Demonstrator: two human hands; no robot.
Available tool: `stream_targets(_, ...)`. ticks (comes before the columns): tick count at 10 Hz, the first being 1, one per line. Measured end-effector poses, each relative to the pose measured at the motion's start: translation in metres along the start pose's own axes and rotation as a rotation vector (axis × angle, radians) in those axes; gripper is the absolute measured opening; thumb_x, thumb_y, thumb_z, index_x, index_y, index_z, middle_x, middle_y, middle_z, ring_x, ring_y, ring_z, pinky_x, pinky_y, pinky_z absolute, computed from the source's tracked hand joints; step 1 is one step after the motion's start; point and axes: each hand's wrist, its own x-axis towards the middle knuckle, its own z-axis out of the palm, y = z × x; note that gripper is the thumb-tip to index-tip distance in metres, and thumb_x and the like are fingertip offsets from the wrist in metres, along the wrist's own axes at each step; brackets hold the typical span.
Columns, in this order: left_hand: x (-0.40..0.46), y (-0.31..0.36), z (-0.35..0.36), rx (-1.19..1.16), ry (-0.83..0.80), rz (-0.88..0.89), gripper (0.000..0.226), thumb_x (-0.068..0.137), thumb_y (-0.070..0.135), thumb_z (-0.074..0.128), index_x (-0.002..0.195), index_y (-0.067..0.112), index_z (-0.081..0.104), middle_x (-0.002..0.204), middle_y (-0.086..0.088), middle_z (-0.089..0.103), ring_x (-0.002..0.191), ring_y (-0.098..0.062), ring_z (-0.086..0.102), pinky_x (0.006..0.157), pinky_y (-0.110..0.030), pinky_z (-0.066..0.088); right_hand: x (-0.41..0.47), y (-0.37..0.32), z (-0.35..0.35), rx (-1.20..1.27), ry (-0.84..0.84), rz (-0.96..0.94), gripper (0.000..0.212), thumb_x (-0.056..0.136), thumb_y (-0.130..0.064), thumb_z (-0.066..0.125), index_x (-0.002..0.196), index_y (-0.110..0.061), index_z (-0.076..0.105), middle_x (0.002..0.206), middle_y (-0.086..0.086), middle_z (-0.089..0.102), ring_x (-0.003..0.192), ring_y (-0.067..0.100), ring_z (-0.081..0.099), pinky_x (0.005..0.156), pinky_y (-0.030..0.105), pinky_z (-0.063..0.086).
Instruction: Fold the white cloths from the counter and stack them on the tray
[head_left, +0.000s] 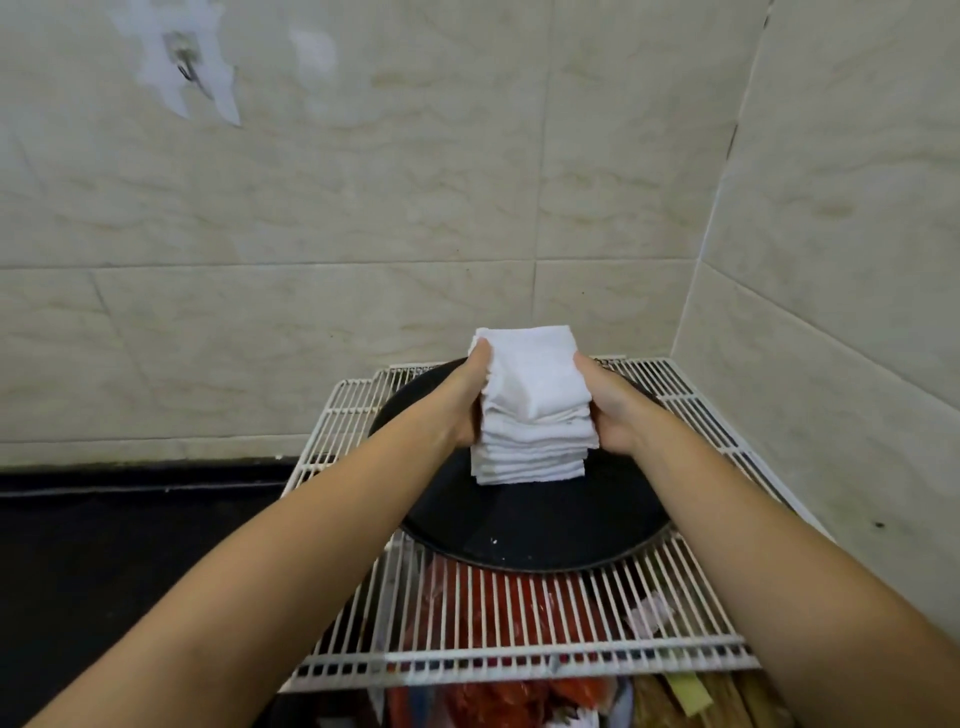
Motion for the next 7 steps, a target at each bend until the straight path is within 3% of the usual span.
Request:
stream_targets(1, -0.001, -0.003, -0.007, -0.028, -0.006, 0.012, 0.073, 0.088, 0.068, 0.033, 0.128, 0.011, 0.055, 0.126, -0.012, 0.062, 0.109, -0.028, 0.061, 0.075, -0.036, 0.053, 0.001, 0.004, 0.004, 0.015, -0.041, 0.003, 0.046, 0.098, -0.050, 0.036, 0.104, -0.015, 0.065, 0.107, 0.007, 0.070, 0.092, 0.022, 0.065, 0.074, 0.034, 0.052)
stream_targets(2, 0.000, -0.005, -0.019, -0.083, -0.074, 0.013, 0.078, 0.087, 0.072, 0.030, 0.133, 0.013, 0.052, 0.129, -0.013, 0.060, 0.112, -0.027, 0.060, 0.078, -0.038, 0.052, 0.004, 0.006, 0.002, 0.010, -0.039, -0.004, 0.053, 0.097, -0.054, 0.031, 0.117, -0.016, 0.063, 0.112, 0.009, 0.069, 0.102, 0.025, 0.065, 0.077, 0.034, 0.053)
stream_targets(3, -0.002, -0.011, -0.024, -0.076, -0.092, -0.026, 0.085, 0.088, 0.073, 0.017, 0.134, 0.009, 0.050, 0.134, -0.014, 0.055, 0.115, -0.027, 0.056, 0.073, -0.038, 0.049, 0.008, 0.012, -0.007, 0.026, -0.006, 0.021, 0.064, 0.096, -0.060, 0.018, 0.120, -0.016, 0.058, 0.116, 0.010, 0.066, 0.099, 0.024, 0.064, 0.066, 0.031, 0.051)
stream_targets(4, -0.002, -0.016, -0.020, -0.073, -0.091, -0.010, 0.082, 0.087, 0.074, 0.019, 0.131, 0.015, 0.055, 0.131, -0.014, 0.058, 0.113, -0.028, 0.059, 0.079, -0.037, 0.051, 0.008, 0.016, -0.001, 0.014, -0.012, 0.011, 0.063, 0.095, -0.062, 0.019, 0.105, -0.019, 0.064, 0.105, 0.009, 0.070, 0.096, 0.025, 0.065, 0.078, 0.034, 0.052)
stream_targets(5, -0.001, -0.015, -0.018, -0.073, -0.036, 0.012, 0.075, 0.088, 0.073, 0.021, 0.118, 0.017, 0.061, 0.120, -0.010, 0.063, 0.097, -0.026, 0.064, 0.075, -0.036, 0.051, 0.012, 0.016, 0.009, 0.015, -0.041, 0.027, 0.068, 0.091, -0.067, 0.027, 0.115, -0.017, 0.065, 0.110, 0.013, 0.071, 0.105, 0.030, 0.065, 0.094, 0.040, 0.050)
stream_targets(6, -0.003, -0.015, -0.018, -0.054, -0.017, 0.007, 0.076, 0.089, 0.072, 0.021, 0.123, 0.016, 0.060, 0.122, -0.011, 0.064, 0.100, -0.026, 0.063, 0.076, -0.035, 0.052, 0.009, 0.018, 0.010, -0.029, -0.019, 0.017, 0.064, 0.092, -0.066, 0.027, 0.109, -0.018, 0.067, 0.109, 0.012, 0.071, 0.101, 0.030, 0.066, 0.085, 0.038, 0.053)
stream_targets(7, -0.005, -0.018, -0.025, -0.029, -0.001, -0.028, 0.083, 0.089, 0.072, 0.015, 0.131, 0.012, 0.055, 0.132, -0.012, 0.057, 0.113, -0.026, 0.058, 0.080, -0.037, 0.050, 0.000, 0.017, -0.003, -0.003, 0.007, 0.029, 0.059, 0.096, -0.060, 0.022, 0.129, -0.022, 0.053, 0.134, 0.009, 0.056, 0.114, 0.026, 0.059, 0.083, 0.036, 0.050)
